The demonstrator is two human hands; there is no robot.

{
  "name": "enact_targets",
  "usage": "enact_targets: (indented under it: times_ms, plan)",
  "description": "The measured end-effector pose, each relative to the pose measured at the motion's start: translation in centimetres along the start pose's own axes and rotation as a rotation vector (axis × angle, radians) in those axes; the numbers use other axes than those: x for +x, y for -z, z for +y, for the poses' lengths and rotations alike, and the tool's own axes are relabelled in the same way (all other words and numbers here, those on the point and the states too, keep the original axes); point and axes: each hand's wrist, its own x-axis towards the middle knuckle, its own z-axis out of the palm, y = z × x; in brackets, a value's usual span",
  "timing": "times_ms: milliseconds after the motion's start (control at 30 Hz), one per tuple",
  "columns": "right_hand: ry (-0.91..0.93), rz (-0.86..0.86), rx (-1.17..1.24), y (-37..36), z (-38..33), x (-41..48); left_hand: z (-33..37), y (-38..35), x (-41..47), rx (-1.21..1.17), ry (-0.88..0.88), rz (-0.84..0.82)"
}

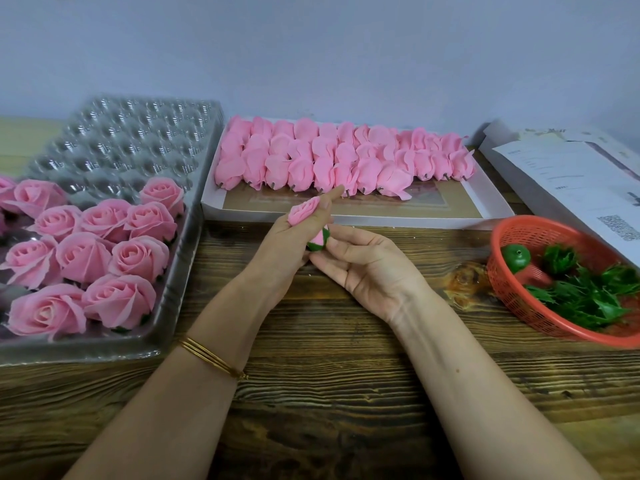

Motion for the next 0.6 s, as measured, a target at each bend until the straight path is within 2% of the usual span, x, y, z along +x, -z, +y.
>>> enact_targets:
  times_ms: [400,600]
  plan:
    - [0.095,0.01,-0.085,0.12,0.36,0.14,-0.56,0.53,0.46,-0.011,0.004,-0.034]
    - [0.203,0.047,-0.187,0.04,0.67,0.13,-0.65,0.58,0.78,-0.056,0.031,-0.015]
